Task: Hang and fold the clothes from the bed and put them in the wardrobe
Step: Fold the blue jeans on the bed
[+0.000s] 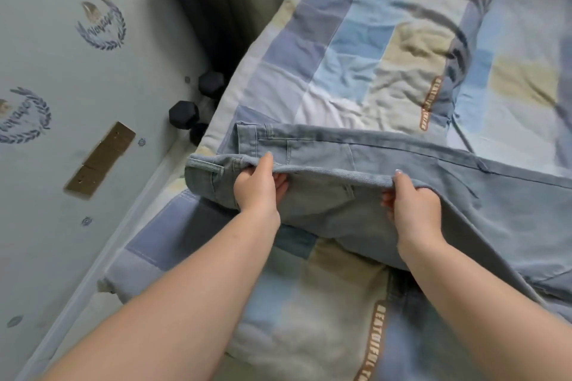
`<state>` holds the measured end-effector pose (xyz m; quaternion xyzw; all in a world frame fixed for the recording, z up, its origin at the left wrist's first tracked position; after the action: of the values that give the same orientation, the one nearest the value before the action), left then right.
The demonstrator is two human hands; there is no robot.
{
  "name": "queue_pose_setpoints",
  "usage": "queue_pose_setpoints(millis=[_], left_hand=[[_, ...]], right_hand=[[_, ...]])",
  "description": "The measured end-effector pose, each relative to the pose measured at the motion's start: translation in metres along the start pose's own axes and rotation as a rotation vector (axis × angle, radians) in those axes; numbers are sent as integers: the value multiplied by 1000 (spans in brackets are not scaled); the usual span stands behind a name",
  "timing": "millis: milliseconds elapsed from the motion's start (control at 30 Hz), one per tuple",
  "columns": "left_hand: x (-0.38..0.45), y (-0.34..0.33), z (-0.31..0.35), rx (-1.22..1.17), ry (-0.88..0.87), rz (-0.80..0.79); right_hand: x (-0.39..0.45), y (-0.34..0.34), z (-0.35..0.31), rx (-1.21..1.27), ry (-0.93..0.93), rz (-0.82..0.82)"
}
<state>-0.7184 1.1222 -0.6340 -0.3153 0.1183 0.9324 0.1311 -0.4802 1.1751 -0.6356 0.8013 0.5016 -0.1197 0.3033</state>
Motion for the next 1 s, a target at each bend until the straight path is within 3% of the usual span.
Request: queue_pose_setpoints(millis=[200, 467, 600, 733, 833, 1000], left_hand=[[60, -70, 8, 23, 31, -34], [126, -130, -18, 138, 61, -39], [157, -143, -31, 144, 22, 22], [169, -152, -42, 195, 7, -53], [171, -157, -44, 308, -108, -157], [143, -147, -37, 387, -251, -116]], right_hand=[[76, -73, -27, -36, 28, 28], [149, -139, -19, -14, -96, 94], [165, -170, 1, -9, -111, -115], [167, -180, 22, -149, 46, -342], [158, -175, 19, -160, 76, -392], [131, -128, 1, -69, 112, -317]])
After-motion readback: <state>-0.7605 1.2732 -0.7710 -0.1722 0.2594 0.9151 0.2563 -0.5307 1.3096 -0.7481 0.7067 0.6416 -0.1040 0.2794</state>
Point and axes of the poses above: each hand's wrist, its own x-axis towards the middle knuckle, its own y-axis out of the back of the hand, z = x × y, the point moved 6 cm from there along x, towards the middle knuckle, and after that the axes turned 15 degrees about z, right-handed, at the moved point
